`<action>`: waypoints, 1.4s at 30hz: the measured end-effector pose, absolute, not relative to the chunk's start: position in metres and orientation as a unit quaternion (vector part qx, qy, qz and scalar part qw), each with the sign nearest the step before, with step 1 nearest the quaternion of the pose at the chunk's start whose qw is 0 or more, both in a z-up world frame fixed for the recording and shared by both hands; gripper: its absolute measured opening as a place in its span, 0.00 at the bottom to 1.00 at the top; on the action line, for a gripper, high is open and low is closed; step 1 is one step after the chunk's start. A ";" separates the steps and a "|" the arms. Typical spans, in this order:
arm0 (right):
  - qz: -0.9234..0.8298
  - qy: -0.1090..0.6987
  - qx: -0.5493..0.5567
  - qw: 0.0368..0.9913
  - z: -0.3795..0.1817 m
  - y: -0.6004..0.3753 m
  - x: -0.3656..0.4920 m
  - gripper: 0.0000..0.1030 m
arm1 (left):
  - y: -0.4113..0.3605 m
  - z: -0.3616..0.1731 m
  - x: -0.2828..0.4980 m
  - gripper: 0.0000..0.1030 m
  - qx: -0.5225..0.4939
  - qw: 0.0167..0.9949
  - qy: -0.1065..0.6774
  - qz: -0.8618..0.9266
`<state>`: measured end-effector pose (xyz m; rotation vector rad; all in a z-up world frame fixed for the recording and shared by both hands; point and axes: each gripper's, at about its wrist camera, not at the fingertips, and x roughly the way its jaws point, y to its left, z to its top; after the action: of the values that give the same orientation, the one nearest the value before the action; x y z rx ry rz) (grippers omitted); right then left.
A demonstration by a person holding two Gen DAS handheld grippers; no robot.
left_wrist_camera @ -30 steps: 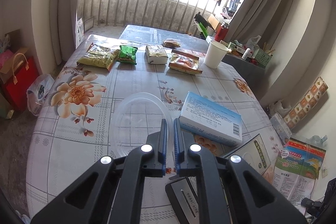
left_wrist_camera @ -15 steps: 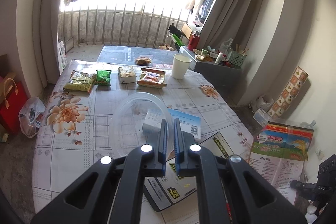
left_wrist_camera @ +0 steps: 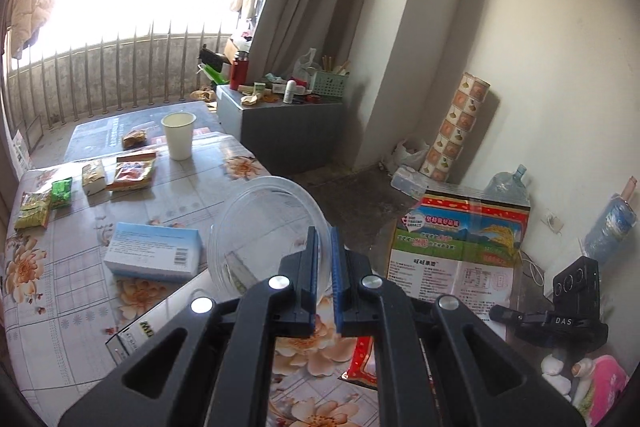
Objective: Collect trash
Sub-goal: 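Carry the bag over the wastebasket with the right tool while the left tool drops the container, then open the right tool to drop the printed bag into the wastebasket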
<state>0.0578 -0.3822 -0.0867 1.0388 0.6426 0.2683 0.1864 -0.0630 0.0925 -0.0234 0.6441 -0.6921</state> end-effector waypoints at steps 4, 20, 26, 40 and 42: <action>0.095 0.267 0.509 0.812 -0.091 -0.419 0.035 0.01 | -0.115 0.093 0.182 0.06 0.000 0.867 0.321 -0.381; -0.111 0.231 0.540 0.802 -0.157 -0.539 -0.022 0.01 | -0.356 0.014 0.202 0.06 0.119 0.738 0.457 -0.482; -0.158 0.237 0.569 0.771 -0.197 -0.562 -0.051 0.01 | -0.454 -0.069 0.225 0.06 0.162 0.679 0.539 -0.471; -0.215 0.253 0.594 0.732 -0.233 -0.578 -0.085 0.01 | -0.523 -0.169 0.268 0.47 0.162 0.682 0.599 -0.388; -0.205 0.258 0.598 0.730 -0.240 -0.578 -0.077 0.01 | -0.513 -0.158 0.270 0.47 0.158 0.685 0.594 -0.392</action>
<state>-0.0772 -0.5783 -0.2396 1.3172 0.5692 -0.4522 0.2703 -0.5125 -0.1584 0.3530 1.3305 -0.8784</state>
